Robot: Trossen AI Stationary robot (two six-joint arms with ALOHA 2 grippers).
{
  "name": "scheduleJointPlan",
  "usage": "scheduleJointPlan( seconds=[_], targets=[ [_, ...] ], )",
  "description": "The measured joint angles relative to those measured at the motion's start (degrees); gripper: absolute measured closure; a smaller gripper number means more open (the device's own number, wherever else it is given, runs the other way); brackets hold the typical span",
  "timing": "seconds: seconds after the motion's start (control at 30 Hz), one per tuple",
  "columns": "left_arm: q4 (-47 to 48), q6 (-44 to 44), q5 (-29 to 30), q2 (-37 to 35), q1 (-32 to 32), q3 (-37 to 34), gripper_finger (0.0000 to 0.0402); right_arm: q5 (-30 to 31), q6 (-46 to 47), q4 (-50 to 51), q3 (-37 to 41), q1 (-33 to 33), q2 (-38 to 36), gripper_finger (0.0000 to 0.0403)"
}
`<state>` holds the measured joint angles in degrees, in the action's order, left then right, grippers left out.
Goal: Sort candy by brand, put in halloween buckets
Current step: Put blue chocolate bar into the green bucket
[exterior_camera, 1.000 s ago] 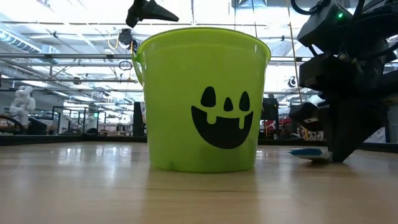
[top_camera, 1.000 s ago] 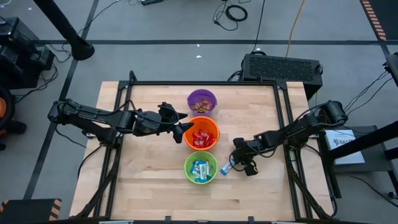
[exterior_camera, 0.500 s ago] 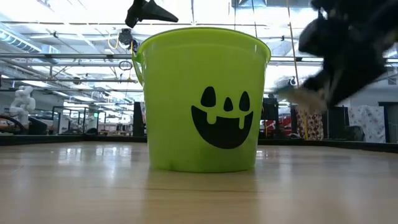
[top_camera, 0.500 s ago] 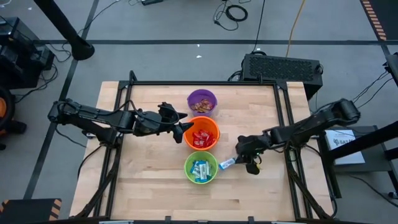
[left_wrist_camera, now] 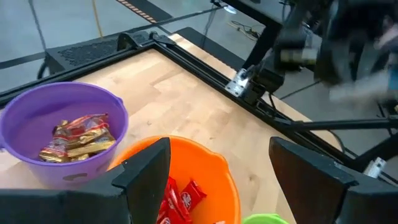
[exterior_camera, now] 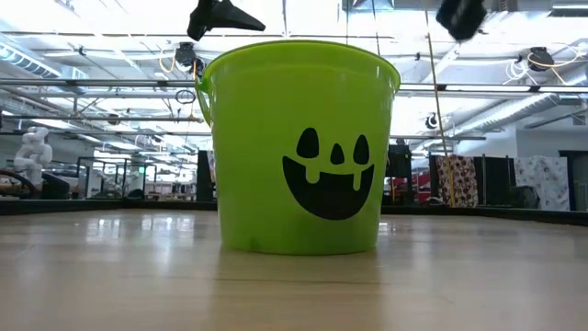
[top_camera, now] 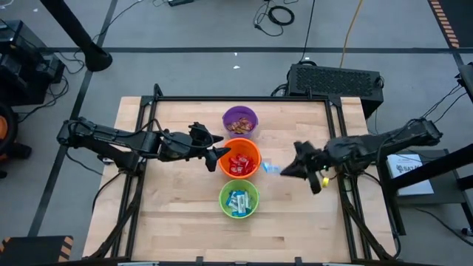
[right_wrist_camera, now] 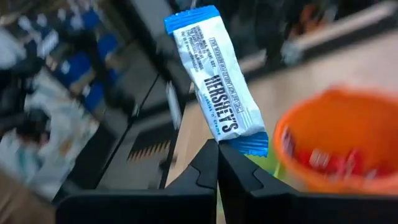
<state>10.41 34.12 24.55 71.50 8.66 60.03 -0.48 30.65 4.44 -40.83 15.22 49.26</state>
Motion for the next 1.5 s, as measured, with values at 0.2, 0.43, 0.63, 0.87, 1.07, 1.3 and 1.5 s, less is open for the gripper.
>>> scheduleJointPlan(
  seconds=[0.2,0.43,0.63,0.87,1.07,1.3,1.5],
  targets=[
    [-0.04,-0.12,-1.02,0.02,-0.02,0.00,0.0123,5.77,-1.99,0.01,-6.57,-0.38,-1.66,0.0402],
    [-1.48,-0.11,-0.60,0.01,0.00,0.00,0.0123,7.83,-9.19,-6.43,-9.45,-2.56,-4.62,0.0402],
    [-3.80,0.07,-0.08,0.02,0.00,0.00,0.0123,4.43,-13.55,-7.62,-9.47,-3.82,-9.85,0.0402],
    [-8.13,1.49,1.27,0.02,-0.02,0.00,0.0123,0.65,-7.11,-5.44,-9.47,-4.42,-14.90,0.0402],
    [-8.50,1.17,2.27,0.02,-0.02,0.00,0.0123,-2.11,5.76,-5.82,-9.47,-4.42,-17.69,0.0402],
    [-8.35,-2.35,2.46,0.01,-0.01,0.00,0.0123,-2.70,13.93,-5.95,-9.47,-4.42,-18.62,0.0403],
    [-8.40,-3.41,2.46,0.02,0.00,0.00,0.0123,-2.59,6.17,-0.58,-9.47,-4.42,-18.48,0.0403]
  ],
)
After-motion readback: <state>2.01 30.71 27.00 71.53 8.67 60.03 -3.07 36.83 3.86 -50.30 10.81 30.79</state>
